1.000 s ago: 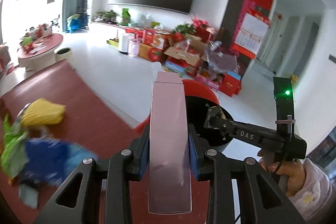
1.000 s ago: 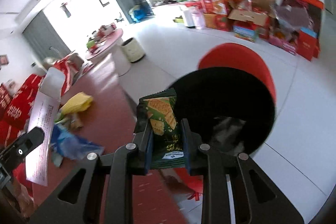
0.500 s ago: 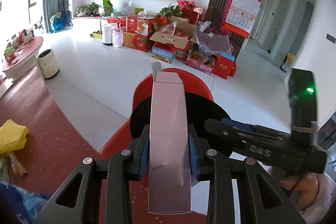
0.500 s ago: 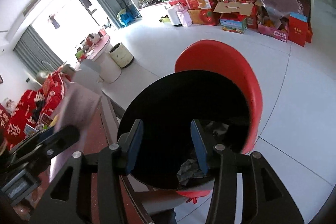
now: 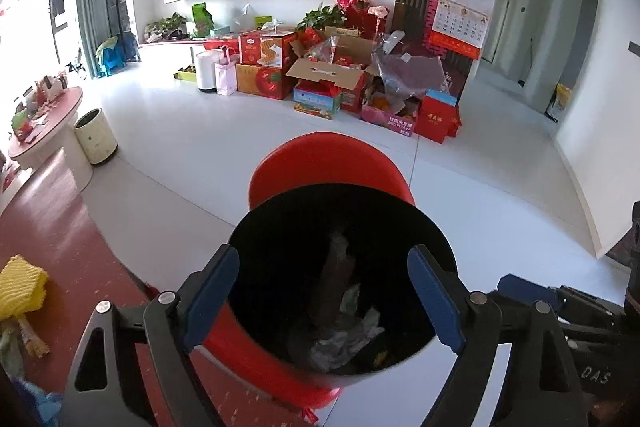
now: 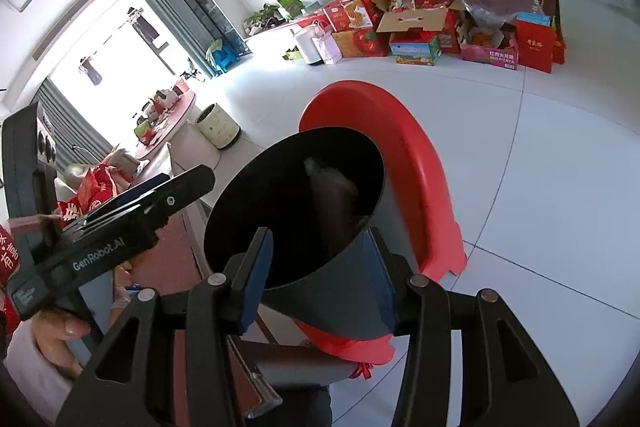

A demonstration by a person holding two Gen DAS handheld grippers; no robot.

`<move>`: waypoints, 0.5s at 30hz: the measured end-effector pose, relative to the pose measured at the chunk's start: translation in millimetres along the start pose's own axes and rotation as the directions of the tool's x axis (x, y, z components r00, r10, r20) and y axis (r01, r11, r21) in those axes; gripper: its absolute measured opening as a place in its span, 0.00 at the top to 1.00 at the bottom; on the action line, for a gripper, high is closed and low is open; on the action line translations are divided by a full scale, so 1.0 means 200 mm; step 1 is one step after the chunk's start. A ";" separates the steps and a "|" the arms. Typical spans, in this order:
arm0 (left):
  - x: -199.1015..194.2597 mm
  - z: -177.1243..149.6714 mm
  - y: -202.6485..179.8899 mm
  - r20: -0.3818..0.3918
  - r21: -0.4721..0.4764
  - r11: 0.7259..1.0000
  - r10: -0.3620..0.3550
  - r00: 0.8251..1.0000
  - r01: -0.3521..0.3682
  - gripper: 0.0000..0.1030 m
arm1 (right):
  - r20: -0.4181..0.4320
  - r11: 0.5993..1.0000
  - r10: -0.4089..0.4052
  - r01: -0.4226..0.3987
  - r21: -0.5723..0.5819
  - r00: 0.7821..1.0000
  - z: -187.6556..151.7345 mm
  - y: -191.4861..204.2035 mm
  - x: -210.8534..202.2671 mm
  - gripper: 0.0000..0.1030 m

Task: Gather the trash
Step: 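Grasp the green plastic bag with the left gripper while the right grasps the blue bag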

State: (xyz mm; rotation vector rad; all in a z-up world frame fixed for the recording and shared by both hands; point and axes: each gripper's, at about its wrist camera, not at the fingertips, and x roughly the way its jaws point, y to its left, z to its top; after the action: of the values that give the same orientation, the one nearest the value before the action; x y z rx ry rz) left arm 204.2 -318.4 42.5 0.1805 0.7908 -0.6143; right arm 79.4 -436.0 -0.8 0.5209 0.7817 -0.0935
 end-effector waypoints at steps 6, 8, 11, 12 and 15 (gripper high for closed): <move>-0.29 -0.12 0.11 0.059 -0.008 0.999 0.034 0.998 -0.033 0.00 | -0.003 0.999 0.037 -0.037 -0.029 0.999 0.00 0.08 0.00 0.45; -0.37 -0.17 0.17 0.075 -0.021 0.999 0.051 0.996 -0.049 0.00 | -0.019 0.997 0.054 -0.055 -0.050 0.998 -0.02 0.14 0.01 0.40; -0.52 -0.26 0.29 0.103 -0.059 0.995 0.081 0.991 -0.075 0.00 | -0.037 0.994 0.074 -0.077 -0.082 0.997 -0.04 0.22 0.03 0.38; -0.56 -0.28 0.33 0.110 -0.070 0.994 0.090 0.990 -0.083 0.00 | -0.041 0.992 0.078 -0.082 -0.091 0.996 -0.05 0.24 0.03 0.36; -0.71 -0.39 0.46 0.139 -0.107 0.987 0.138 0.981 -0.124 0.00 | -0.056 0.986 0.093 -0.099 -0.133 0.994 -0.08 0.36 0.04 0.30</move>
State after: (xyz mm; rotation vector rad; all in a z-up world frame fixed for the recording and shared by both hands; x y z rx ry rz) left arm 133.4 -151.8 82.5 0.0959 0.6601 -0.4575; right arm 93.3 -365.5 13.7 0.4319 0.8044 0.0621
